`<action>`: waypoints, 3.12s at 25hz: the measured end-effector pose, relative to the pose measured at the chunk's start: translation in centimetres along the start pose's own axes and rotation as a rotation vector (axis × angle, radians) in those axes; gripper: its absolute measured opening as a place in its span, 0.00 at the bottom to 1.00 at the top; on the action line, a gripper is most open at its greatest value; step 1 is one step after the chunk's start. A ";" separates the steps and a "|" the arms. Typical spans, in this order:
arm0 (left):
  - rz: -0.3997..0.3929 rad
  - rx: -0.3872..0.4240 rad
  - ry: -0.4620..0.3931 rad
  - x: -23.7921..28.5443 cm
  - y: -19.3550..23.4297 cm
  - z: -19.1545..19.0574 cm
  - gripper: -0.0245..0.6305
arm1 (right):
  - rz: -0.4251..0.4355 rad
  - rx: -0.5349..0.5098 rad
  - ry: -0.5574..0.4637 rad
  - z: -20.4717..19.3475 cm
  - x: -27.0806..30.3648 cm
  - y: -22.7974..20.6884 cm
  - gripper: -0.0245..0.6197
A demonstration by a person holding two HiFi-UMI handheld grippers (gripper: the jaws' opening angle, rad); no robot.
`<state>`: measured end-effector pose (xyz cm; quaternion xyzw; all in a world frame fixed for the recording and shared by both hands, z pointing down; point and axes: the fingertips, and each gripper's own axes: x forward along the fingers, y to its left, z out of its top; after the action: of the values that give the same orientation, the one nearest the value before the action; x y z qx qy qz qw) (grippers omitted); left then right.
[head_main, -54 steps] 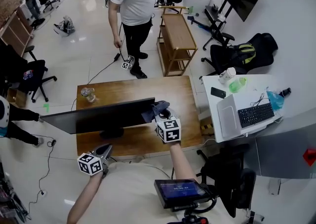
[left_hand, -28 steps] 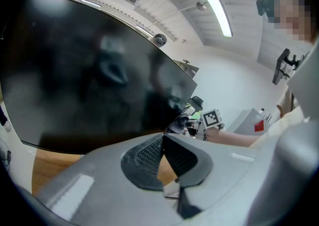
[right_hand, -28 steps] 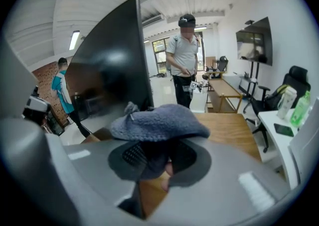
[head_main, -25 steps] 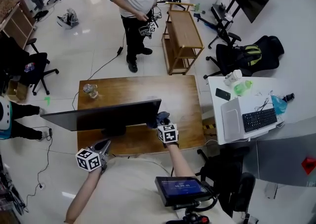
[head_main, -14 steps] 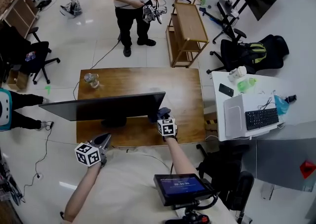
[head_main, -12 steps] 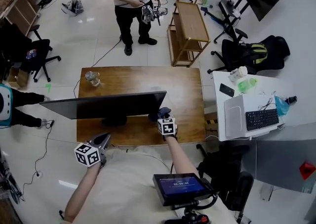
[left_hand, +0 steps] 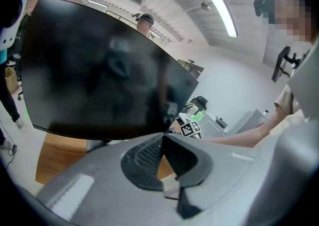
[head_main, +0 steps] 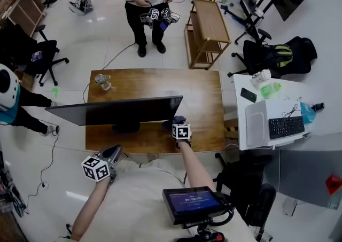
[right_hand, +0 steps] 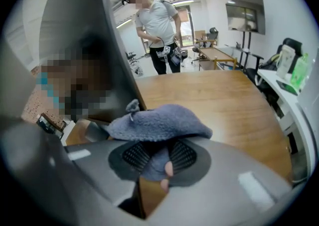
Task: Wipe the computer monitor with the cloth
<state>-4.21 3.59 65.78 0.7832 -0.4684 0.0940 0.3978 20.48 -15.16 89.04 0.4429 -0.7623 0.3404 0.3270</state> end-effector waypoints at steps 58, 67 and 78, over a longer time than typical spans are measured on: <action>-0.028 -0.029 -0.066 -11.0 13.8 3.6 0.04 | 0.132 0.270 0.106 -2.0 5.7 19.4 0.17; -0.049 -0.031 -0.051 -12.9 16.5 3.6 0.04 | 0.158 0.212 0.093 -2.0 6.4 24.0 0.17; -0.077 -0.034 -0.050 -15.3 19.5 3.7 0.04 | 0.124 0.070 0.104 -1.5 7.5 29.1 0.17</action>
<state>-29.10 6.27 65.85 0.7959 -0.4493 0.0509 0.4025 -8.33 -6.36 89.19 0.3874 -0.7579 0.4090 0.3289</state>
